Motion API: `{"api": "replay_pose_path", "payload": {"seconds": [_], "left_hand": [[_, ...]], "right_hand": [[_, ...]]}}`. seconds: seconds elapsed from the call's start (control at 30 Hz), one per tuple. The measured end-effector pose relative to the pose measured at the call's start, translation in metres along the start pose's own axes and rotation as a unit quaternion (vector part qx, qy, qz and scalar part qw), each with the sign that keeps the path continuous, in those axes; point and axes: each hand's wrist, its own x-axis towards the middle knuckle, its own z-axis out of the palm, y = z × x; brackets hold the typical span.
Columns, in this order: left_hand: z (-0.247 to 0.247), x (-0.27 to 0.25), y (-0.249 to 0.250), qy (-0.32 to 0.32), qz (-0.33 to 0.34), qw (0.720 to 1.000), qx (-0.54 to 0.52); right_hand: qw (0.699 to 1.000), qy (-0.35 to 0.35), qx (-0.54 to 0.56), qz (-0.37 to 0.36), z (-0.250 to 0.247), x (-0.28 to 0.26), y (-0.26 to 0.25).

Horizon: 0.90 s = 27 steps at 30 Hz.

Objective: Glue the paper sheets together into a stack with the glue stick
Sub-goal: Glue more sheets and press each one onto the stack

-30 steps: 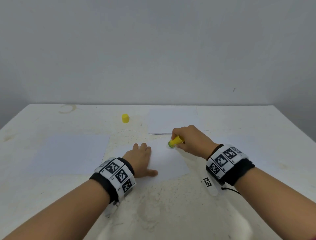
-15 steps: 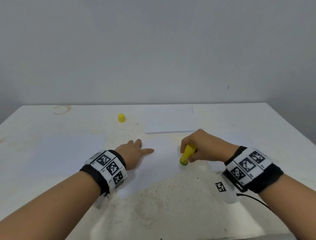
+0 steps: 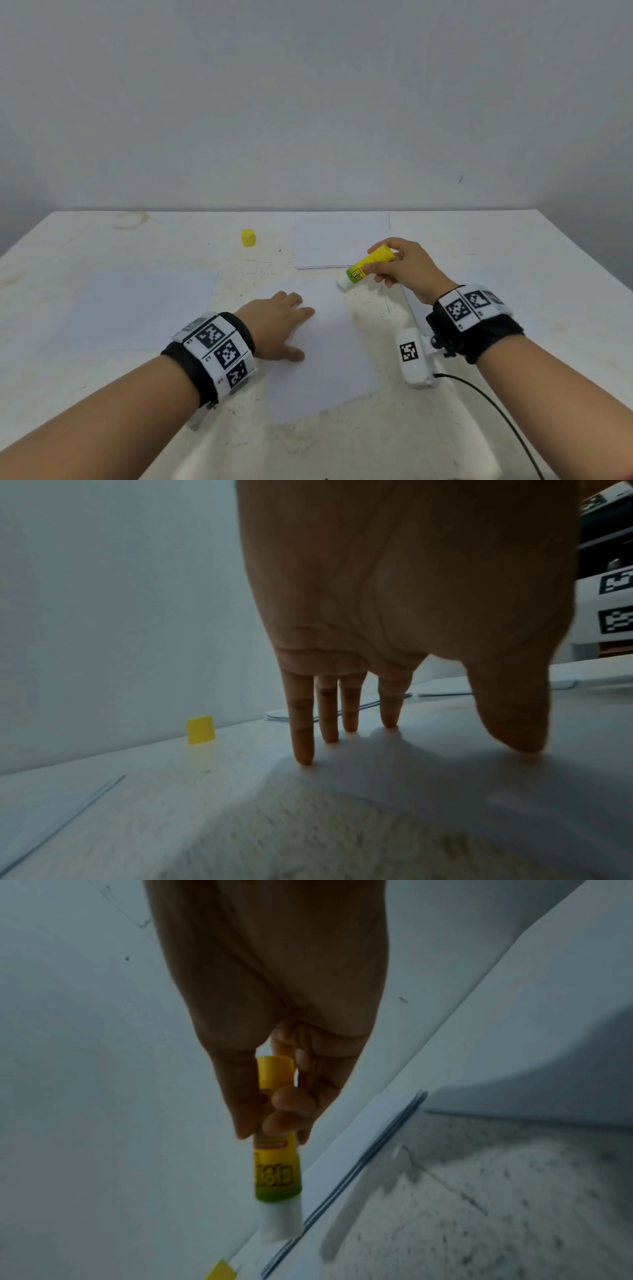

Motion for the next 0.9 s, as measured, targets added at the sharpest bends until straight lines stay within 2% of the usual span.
{"api": "replay_pose_path", "payload": {"seconds": [0.1, 0.2, 0.37, 0.57, 0.7, 0.9], "left_hand": [[-0.002, 0.000, 0.000, 0.027, -0.017, 0.999, 0.014], [0.004, 0.002, 0.002, 0.032, -0.030, 0.999, 0.004], [0.008, 0.004, 0.007, 0.027, -0.040, 0.999, -0.014], [0.008, 0.002, 0.008, 0.025, -0.044, 0.999, -0.017], [0.007, 0.002, 0.007, 0.022, -0.041, 0.999, -0.018], [0.007, 0.002, 0.002, 0.015, -0.030, 0.999, -0.022]], "right_hand": [[0.999, 0.033, -0.035, -0.021, 0.013, 0.010, 0.004], [0.995, 0.030, -0.071, -0.061, 0.028, 0.016, -0.001], [0.979, -0.048, -0.152, -0.130, 0.058, 0.023, -0.013], [0.948, -0.129, -0.242, -0.163, 0.085, 0.027, -0.018], [0.934, -0.145, -0.279, -0.167, 0.077, 0.026, -0.018], [0.907, -0.170, -0.346, -0.169, 0.037, 0.009, -0.008]]}}
